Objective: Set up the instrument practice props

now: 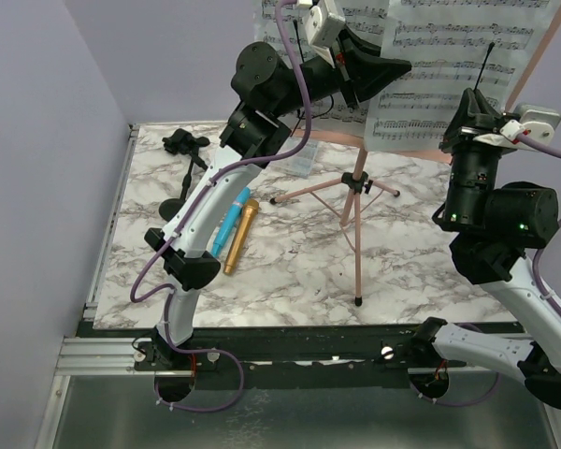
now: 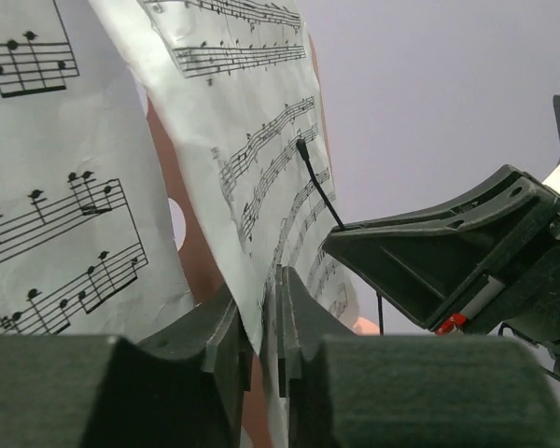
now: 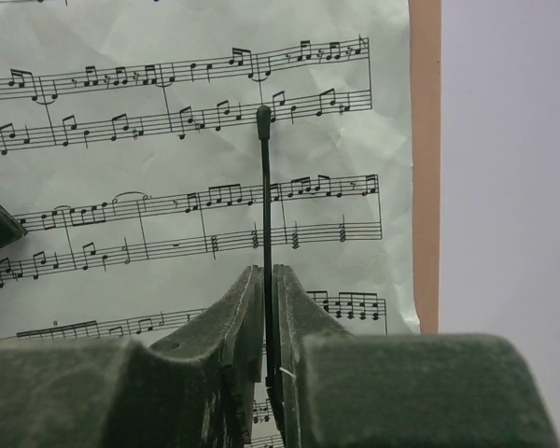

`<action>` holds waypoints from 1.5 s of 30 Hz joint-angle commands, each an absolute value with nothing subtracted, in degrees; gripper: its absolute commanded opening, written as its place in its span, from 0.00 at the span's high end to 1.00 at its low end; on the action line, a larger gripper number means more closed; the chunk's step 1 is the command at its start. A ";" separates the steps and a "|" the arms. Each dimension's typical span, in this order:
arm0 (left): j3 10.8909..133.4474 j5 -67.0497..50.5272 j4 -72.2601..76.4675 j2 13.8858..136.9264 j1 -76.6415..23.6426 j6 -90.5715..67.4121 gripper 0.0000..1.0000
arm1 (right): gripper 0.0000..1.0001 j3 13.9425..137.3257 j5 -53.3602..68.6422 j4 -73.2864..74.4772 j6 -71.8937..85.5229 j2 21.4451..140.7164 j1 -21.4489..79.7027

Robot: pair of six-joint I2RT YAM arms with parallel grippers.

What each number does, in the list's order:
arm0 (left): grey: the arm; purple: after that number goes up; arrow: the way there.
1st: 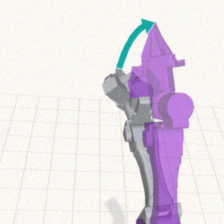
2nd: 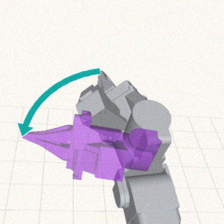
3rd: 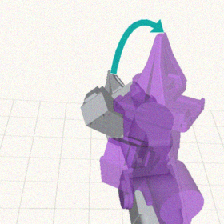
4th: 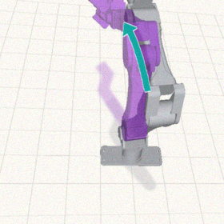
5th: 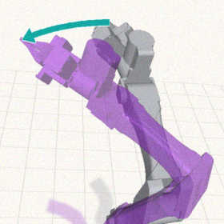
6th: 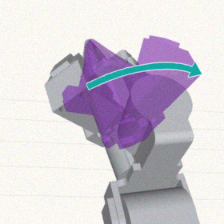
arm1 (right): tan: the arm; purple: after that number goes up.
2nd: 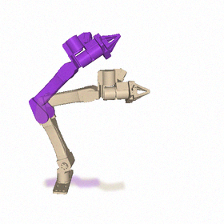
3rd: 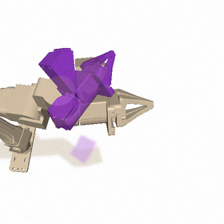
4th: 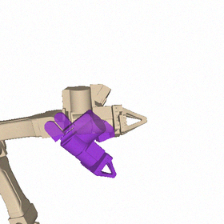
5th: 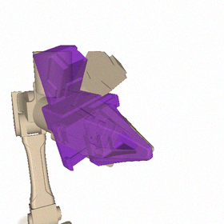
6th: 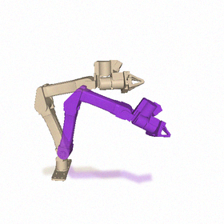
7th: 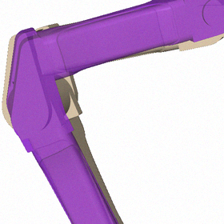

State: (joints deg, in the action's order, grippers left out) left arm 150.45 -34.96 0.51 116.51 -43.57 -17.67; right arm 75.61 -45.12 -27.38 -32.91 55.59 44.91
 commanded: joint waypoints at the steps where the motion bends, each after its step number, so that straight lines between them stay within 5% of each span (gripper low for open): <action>1: 150.94 -32.01 0.66 115.11 -43.86 -17.05 0.77 | 0.80 75.67 -42.97 -27.61 -31.62 54.71 44.91; 15: 142.64 -29.67 0.59 105.94 -43.86 -22.31 0.41 | 0.44 82.29 -40.53 -5.07 -18.70 51.79 44.88; 27: 116.65 -37.77 0.66 88.08 -43.87 -29.70 0.10 | 0.08 92.05 -16.20 30.49 -5.73 49.87 44.89; 37: 75.92 -36.75 -6.19 59.16 -43.68 -27.43 0.03 | 0.01 79.13 16.09 41.56 -1.85 43.29 44.93; 45: 50.74 -23.63 -14.58 42.35 -43.60 -32.82 0.02 | 0.00 57.75 34.75 32.09 9.22 39.50 44.95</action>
State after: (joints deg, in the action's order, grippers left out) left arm 59.46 -32.62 -8.40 46.41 -43.64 -29.43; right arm 66.46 22.06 36.47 1.69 40.69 44.91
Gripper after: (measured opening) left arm 0.981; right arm 0.995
